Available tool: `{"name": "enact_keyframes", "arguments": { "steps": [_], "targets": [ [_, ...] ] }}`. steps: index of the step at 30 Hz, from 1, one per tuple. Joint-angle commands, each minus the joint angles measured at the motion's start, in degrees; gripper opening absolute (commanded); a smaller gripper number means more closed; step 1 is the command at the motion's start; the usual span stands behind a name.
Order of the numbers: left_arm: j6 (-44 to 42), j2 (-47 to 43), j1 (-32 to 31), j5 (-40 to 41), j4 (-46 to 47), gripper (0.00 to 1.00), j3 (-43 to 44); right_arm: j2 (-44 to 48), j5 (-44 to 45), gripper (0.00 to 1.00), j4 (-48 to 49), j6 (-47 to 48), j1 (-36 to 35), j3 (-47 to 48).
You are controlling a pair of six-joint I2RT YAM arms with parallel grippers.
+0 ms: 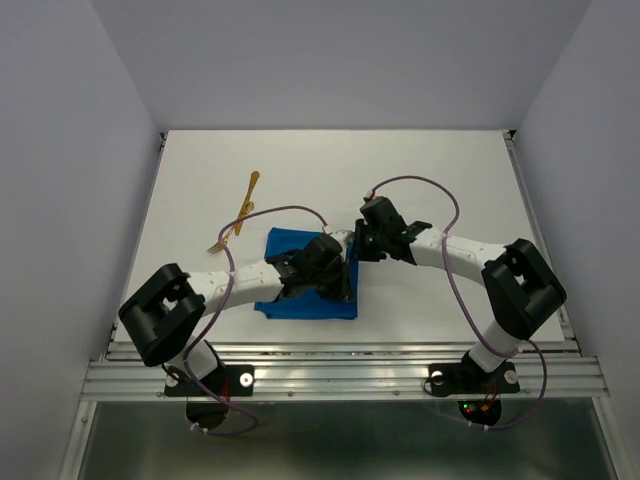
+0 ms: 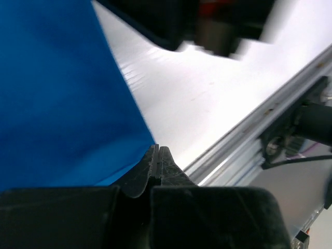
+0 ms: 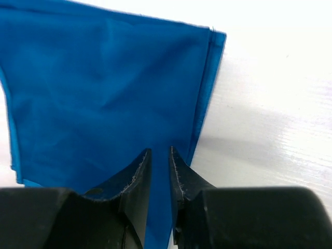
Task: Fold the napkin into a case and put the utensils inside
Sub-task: Smooth out the lower triangle-folded napkin at the center of the board.
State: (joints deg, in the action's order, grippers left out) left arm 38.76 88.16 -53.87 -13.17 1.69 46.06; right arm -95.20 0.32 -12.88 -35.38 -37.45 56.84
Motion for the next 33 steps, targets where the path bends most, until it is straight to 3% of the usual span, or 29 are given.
{"name": "enact_keyframes", "arguments": {
  "steps": [1,12,18,22,28,33],
  "targets": [
    [-2.73,-7.82,1.74,2.62,-4.68,0.0,3.16,2.04,3.11,0.25,0.76,0.13,1.24,3.72],
    [-1.76,-14.85,19.31,3.15,-6.97,0.0,-6.42,-5.33,5.84,0.24,0.41,-1.28,2.38,9.43],
    [-2.2,-16.79,26.7,5.08,-7.93,0.0,-6.69,-9.65,9.17,0.24,-1.96,-1.1,2.91,10.92],
    [-3.43,-16.09,29.69,6.31,-8.99,0.0,-5.55,-6.67,8.73,0.31,-2.06,0.57,2.91,11.01],
    [-5.28,-13.37,33.47,6.49,-9.69,0.0,-2.82,-4.9,13.04,0.52,-3.28,2.24,2.91,11.01],
    [-5.54,-12.57,34.53,6.31,-10.3,0.0,-0.45,-9.55,12.08,0.54,-4.61,1.45,2.91,12.07]
  ]
}}
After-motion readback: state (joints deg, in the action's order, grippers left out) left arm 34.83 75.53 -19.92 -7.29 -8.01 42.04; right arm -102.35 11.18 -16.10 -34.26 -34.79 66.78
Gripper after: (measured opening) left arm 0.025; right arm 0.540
